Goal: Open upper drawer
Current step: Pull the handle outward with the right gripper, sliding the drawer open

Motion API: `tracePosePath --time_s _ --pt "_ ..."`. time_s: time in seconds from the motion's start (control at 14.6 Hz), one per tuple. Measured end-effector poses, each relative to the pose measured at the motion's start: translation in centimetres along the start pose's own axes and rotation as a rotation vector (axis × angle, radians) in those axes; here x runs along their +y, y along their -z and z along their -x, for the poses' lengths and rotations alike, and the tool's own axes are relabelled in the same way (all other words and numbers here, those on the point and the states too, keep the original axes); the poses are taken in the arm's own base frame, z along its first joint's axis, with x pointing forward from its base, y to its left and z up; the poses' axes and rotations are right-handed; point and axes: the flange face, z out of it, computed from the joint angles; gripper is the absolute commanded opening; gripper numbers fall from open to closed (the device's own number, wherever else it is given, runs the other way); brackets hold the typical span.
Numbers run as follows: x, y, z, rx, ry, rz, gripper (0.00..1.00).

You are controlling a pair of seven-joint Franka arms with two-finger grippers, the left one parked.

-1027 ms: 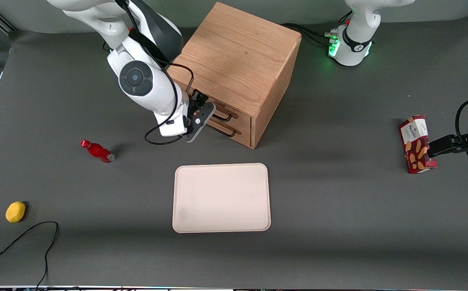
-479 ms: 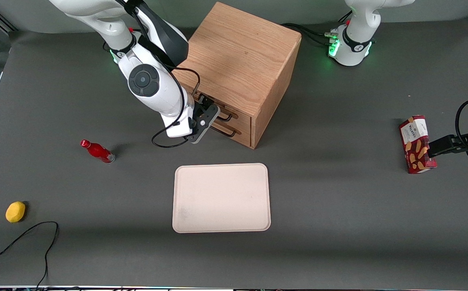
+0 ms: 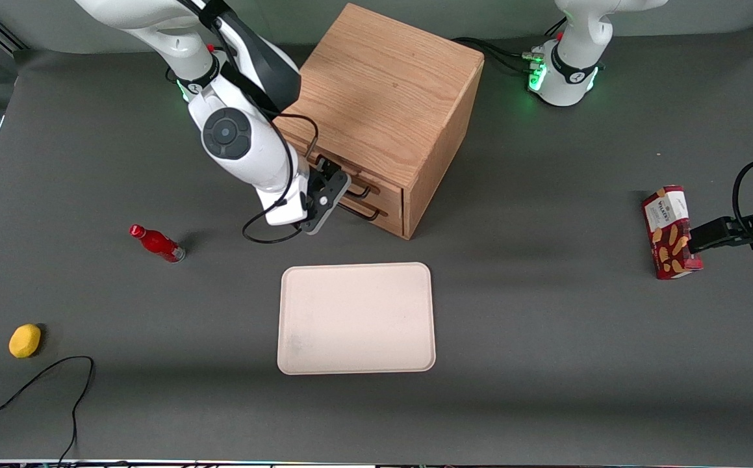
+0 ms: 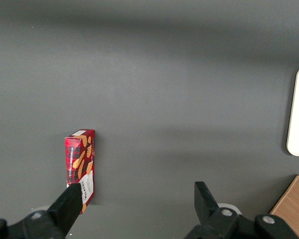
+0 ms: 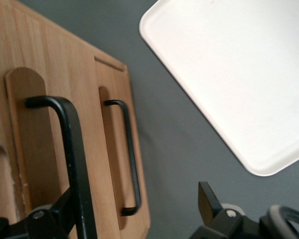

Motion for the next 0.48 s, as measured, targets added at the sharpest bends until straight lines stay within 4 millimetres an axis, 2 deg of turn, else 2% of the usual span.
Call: tracePosePath --time_s 0.48 --pt "9.2 2.0 0.9 0.052 -0.007 0.033 1.0"
